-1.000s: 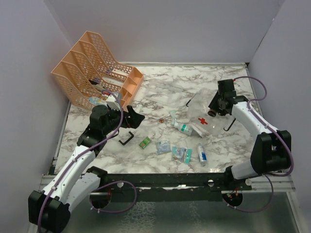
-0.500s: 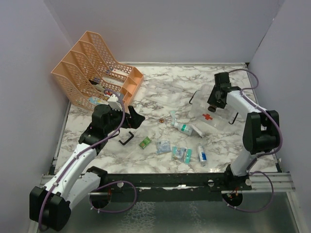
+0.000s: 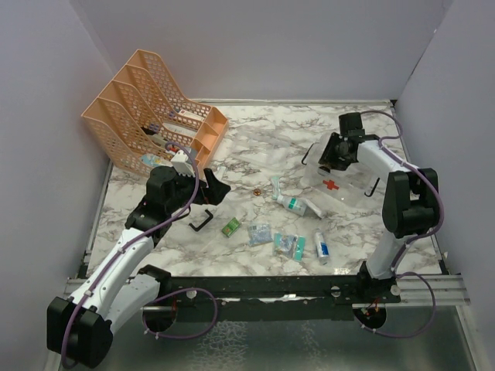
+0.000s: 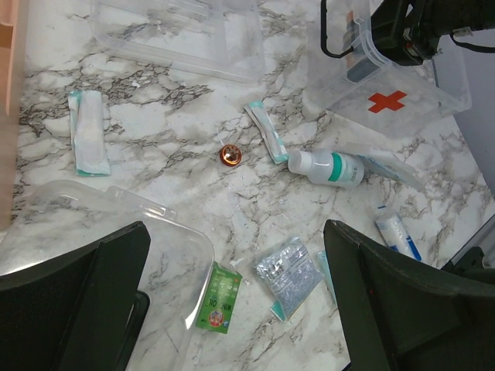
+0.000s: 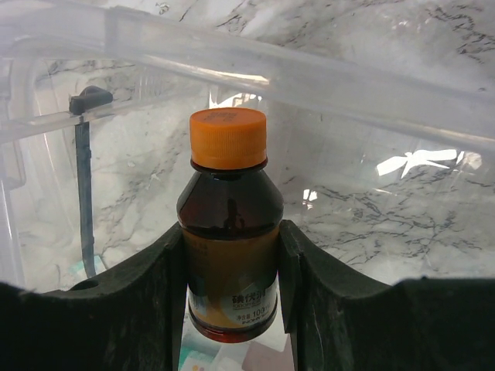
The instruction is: Organize the medicine kit
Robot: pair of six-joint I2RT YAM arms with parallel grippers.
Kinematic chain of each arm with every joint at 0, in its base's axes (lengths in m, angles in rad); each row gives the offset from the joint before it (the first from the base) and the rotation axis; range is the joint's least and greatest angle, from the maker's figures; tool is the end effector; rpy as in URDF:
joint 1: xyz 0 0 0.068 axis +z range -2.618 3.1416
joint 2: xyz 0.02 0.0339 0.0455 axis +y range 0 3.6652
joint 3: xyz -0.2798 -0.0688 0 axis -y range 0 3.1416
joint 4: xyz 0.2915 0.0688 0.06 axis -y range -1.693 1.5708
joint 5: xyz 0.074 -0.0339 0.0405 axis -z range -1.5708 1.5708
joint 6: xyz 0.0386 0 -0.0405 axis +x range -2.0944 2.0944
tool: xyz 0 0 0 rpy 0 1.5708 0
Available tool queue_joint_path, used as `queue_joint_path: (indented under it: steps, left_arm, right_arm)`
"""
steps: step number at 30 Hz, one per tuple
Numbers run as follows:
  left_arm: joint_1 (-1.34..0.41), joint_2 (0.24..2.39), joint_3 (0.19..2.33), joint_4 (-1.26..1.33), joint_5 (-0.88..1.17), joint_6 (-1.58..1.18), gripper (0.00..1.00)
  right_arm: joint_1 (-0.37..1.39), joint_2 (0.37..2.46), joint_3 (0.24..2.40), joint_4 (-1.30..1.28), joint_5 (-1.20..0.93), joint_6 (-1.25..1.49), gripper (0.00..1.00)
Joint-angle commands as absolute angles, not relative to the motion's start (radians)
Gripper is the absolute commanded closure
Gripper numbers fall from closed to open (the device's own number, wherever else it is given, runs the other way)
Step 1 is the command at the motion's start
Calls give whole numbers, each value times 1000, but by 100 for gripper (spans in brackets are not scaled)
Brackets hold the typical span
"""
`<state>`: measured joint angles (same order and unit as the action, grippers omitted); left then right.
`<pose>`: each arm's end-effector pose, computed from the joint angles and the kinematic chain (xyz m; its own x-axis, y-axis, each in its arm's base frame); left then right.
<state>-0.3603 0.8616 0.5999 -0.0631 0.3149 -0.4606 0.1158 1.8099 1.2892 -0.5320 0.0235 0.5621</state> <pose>0.2202 -0.0957 0.2730 -0.5386 -0.2487 -0.8050 0.4136 0.7544 -0.5098 0.4220 0.0482 0.1946 -0.7856 0.4450 -0.4299 0.3720 0.8949 0.2467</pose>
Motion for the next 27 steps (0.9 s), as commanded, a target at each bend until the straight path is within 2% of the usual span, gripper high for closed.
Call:
queue_joint_path:
  steps: [1,13,20,24,27]
  left_arm:
    - [-361,863,626,-61,291,-456,1]
    - [-362,871,624,-53,278,-454,1]
    - [-361,873,624,-54,272,-450,1]
    - [-361,873,626,-53,270,-449,1]
    - [-363,873,624,-54,268,-448,1]
  right_arm:
    - [110,1801,1268,-486,-57,613,58]
    - [110,1780,1183,-431,-188,675,55]
    - [110,1747,1127,-392,-201,668,39]
    - [109,1739,1127,-395,-201,670,38]
    - [110,1731,1121,-382,-233,673,42]
